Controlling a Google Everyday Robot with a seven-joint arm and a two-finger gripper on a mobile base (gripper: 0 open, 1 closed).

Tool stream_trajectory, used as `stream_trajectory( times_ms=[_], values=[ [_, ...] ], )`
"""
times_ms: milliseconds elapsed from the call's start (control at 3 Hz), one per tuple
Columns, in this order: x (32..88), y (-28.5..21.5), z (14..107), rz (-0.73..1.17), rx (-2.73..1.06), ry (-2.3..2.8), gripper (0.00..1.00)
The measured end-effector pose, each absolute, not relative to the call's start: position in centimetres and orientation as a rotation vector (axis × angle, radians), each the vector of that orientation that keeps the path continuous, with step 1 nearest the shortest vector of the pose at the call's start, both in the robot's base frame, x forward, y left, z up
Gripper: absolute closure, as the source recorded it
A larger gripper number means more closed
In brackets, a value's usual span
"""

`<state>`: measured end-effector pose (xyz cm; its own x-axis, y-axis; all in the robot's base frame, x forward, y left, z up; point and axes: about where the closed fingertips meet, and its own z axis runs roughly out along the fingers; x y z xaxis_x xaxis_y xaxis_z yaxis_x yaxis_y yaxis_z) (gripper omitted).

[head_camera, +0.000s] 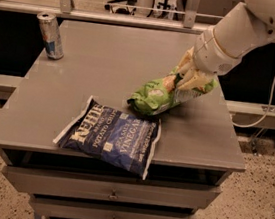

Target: Move green rice chip bag near blue chip bag

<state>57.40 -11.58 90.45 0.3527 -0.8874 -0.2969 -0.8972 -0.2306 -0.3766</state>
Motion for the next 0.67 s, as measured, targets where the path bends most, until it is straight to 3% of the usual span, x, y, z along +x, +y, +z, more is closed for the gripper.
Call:
stream_trajectory(
  times_ms=[667],
  values=[
    [55.26, -11.67, 88.7, 0.089, -2.171, 1.536, 0.29]
  ],
)
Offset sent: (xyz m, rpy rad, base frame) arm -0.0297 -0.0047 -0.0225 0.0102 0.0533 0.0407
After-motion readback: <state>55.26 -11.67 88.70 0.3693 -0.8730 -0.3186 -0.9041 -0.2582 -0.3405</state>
